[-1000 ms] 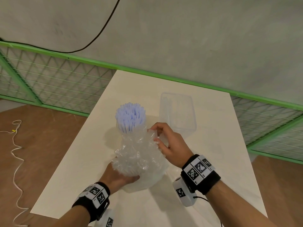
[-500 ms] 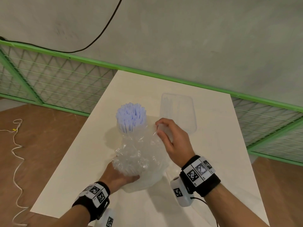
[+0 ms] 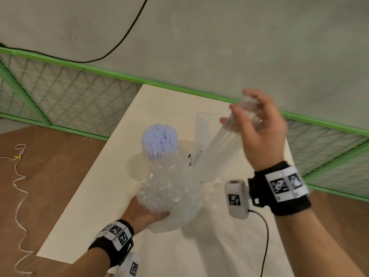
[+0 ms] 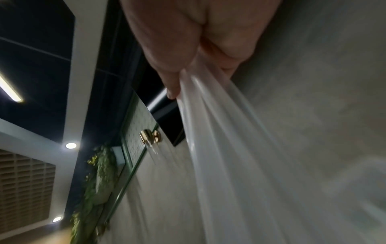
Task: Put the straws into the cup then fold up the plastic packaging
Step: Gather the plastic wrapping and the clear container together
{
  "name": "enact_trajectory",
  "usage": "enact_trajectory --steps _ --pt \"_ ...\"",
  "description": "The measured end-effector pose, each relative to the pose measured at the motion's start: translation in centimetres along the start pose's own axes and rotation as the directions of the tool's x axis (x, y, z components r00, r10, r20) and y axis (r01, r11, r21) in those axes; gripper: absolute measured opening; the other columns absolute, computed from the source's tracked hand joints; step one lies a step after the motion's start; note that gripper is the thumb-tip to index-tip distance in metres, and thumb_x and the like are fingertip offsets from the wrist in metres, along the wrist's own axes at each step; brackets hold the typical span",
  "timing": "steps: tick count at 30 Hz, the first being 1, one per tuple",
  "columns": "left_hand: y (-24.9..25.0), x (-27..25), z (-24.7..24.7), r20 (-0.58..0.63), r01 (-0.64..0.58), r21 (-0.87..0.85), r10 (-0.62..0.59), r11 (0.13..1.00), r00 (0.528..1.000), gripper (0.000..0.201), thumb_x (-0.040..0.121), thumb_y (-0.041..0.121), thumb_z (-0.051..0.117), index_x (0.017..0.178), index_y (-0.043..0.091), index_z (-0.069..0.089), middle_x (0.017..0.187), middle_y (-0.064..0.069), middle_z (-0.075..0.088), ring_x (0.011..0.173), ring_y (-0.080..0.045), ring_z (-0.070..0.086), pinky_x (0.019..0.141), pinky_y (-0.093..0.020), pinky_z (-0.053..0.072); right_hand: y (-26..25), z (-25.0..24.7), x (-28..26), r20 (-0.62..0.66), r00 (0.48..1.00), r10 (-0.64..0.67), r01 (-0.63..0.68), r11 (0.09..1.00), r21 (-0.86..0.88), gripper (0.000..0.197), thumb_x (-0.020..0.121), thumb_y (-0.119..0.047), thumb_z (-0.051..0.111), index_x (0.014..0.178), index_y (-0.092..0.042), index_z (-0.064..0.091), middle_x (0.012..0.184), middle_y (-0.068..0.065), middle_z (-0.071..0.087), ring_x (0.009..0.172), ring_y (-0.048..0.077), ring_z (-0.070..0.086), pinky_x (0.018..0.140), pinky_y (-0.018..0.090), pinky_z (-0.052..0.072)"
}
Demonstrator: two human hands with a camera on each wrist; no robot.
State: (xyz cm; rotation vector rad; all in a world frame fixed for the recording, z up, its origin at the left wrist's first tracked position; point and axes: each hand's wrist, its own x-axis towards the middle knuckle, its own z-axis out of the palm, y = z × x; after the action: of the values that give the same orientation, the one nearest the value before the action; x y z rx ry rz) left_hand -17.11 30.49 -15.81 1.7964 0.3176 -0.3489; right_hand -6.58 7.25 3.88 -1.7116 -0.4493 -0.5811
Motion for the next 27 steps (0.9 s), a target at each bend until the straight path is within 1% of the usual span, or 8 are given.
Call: enact_trajectory --steps 8,13,16,18,19,23,25,27 --pt "-0.8 0.3 -0.1 -0.001 0.017 -0.029 -0.017 0.999 1.000 0.058 0.059 0.015 0.093 0.107 0.026 0.063 0.097 0.009 0.072 0.082 0.014 0.065 0.065 -0.003 0.047 -3.3 -3.9 8.1 -0.131 0.945 -0.299 0.290 0.954 -0.080 0.033 0.096 -0.010 0.063 0.123 0.000 0.046 0.114 0.024 0.055 0.092 0.035 0.065 0.068 0.040 0.061" --pt "-1.2 0.6 -0.2 0.024 0.018 -0.038 -0.017 0.999 1.000 0.063 0.057 0.022 0.095 0.111 0.026 0.064 0.101 0.007 0.074 0.087 0.008 0.067 0.069 -0.008 0.049 3.9 -1.6 8.6 0.043 0.999 0.031 -0.025 0.991 -0.134 0.030 0.093 -0.021 0.066 0.119 -0.015 0.053 0.105 0.011 0.064 0.082 0.027 0.071 0.075 0.048 0.060" --pt "-1.7 0.7 -0.3 0.018 0.024 -0.037 -0.024 0.999 1.000 0.066 0.055 0.027 0.095 0.113 0.028 0.063 0.103 0.009 0.073 0.089 0.008 0.067 0.079 -0.014 0.050 7.7 -0.7 7.1 0.356 0.888 0.291 -0.074 0.855 -0.514 0.056 0.091 -0.041 0.065 0.140 -0.026 0.041 0.139 0.003 0.055 0.127 0.020 0.053 0.107 0.041 0.043" --pt "-1.6 0.7 -0.2 0.013 0.029 -0.043 -0.029 0.999 0.999 0.068 0.054 0.029 0.095 0.113 0.030 0.062 0.103 0.010 0.072 0.090 0.007 0.066 0.081 -0.016 0.050 8.9 -0.7 6.2 0.437 0.795 0.421 -0.070 0.779 -0.623 0.075 0.088 -0.059 0.058 0.149 -0.034 0.023 0.157 -0.001 0.031 0.145 0.022 0.027 0.115 0.045 0.028" --pt "-1.6 0.7 -0.1 0.012 0.031 -0.047 -0.031 0.998 0.999 0.067 0.054 0.029 0.095 0.112 0.031 0.061 0.103 0.011 0.072 0.090 0.009 0.065 0.078 -0.013 0.049 8.8 -0.8 6.1 0.427 0.801 0.420 -0.065 0.769 -0.636 0.074 0.088 -0.064 0.053 0.149 -0.037 0.021 0.159 -0.001 0.027 0.148 0.023 0.020 0.116 0.051 0.025" --pt "-1.7 0.8 -0.2 0.014 0.024 -0.048 -0.023 0.999 1.000 0.069 0.054 0.028 0.095 0.114 0.030 0.060 0.103 0.010 0.071 0.088 0.010 0.065 0.076 -0.011 0.047 6.3 -0.5 4.8 0.439 0.887 0.142 0.090 0.879 -0.467 0.034 0.096 -0.016 0.056 0.130 -0.018 0.054 0.126 -0.001 0.062 0.117 0.012 0.057 0.101 0.043 0.046" --pt "-1.6 0.8 -0.2 0.016 0.022 -0.047 -0.021 0.999 1.000 0.068 0.055 0.027 0.095 0.113 0.030 0.060 0.102 0.010 0.072 0.087 0.012 0.065 0.074 -0.009 0.047 4.8 0.2 2.7 0.562 0.822 0.091 0.138 0.926 -0.352 0.039 0.086 0.007 0.051 0.116 -0.015 0.063 0.109 -0.003 0.069 0.099 0.006 0.064 0.089 0.034 0.052" --pt "-1.5 0.8 -0.1 0.010 0.018 -0.053 -0.017 0.998 1.000 0.060 0.058 0.020 0.093 0.106 0.032 0.060 0.095 0.012 0.072 0.082 0.015 0.064 0.067 -0.004 0.047 4.0 1.2 0.0 0.714 0.684 0.147 0.128 0.940 -0.317 0.048 0.080 0.008 0.051 0.121 -0.015 0.062 0.118 -0.003 0.065 0.104 0.008 0.062 0.089 0.030 0.052"
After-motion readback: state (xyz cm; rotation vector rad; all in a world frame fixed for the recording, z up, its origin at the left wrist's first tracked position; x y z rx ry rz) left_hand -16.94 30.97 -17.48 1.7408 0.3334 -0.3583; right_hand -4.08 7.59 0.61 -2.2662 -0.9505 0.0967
